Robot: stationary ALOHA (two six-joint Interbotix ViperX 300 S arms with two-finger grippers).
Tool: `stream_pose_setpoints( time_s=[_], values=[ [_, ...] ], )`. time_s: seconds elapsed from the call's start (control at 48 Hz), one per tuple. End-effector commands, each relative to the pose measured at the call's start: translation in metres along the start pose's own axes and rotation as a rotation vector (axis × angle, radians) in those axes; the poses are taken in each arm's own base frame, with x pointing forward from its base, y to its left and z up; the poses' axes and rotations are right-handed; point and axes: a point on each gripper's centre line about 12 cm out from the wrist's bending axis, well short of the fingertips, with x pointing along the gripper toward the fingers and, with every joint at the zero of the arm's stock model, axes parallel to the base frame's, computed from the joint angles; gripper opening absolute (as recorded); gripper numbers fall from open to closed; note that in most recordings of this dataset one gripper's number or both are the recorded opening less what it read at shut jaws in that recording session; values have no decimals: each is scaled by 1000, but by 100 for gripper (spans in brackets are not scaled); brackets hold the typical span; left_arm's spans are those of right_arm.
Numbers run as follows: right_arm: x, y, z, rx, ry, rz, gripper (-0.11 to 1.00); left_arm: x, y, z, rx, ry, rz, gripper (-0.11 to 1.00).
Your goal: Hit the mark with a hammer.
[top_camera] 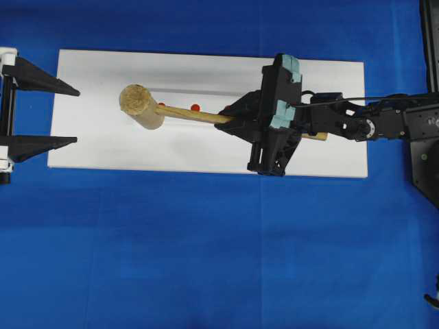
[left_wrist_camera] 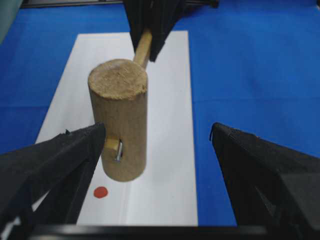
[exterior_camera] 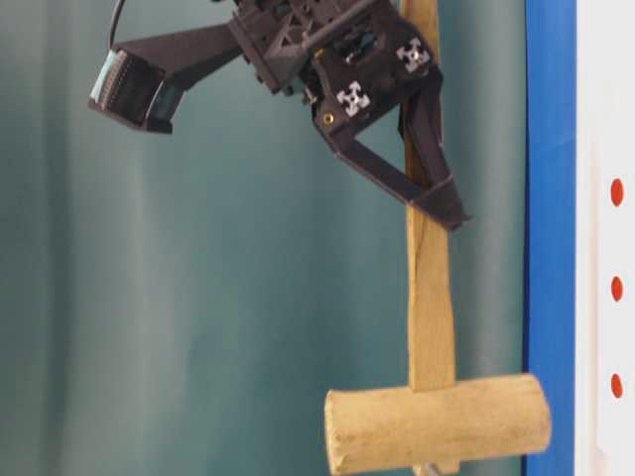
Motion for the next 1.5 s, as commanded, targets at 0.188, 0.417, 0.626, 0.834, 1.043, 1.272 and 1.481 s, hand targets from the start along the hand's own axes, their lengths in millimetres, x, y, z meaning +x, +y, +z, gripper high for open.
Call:
stream_pose_setpoints(
  time_s=[0.188,0.417,0.626,0.834,1.043,1.272,1.481],
  values=[
    [-2,3,17,2,-45,9,3,6,0,1,-2,-6,3,85],
    [-3,3,17,1,-47,6,3,27,3,-1,-4,-36,20,85],
    [-3,4,17,1,-47,10,3,52,16,-5,-15,-22,68,88],
    [-3,4,18,-1,-49,11,3,85,20,-4,-16,19,74,93],
    [-3,5,17,-5,-47,12,3,108,17,-4,-13,54,55,93],
    [-5,4,18,-9,-53,11,3,109,17,-5,-14,64,54,93],
    [-5,5,20,-12,-56,15,3,111,17,-6,-13,79,54,78]
  ],
)
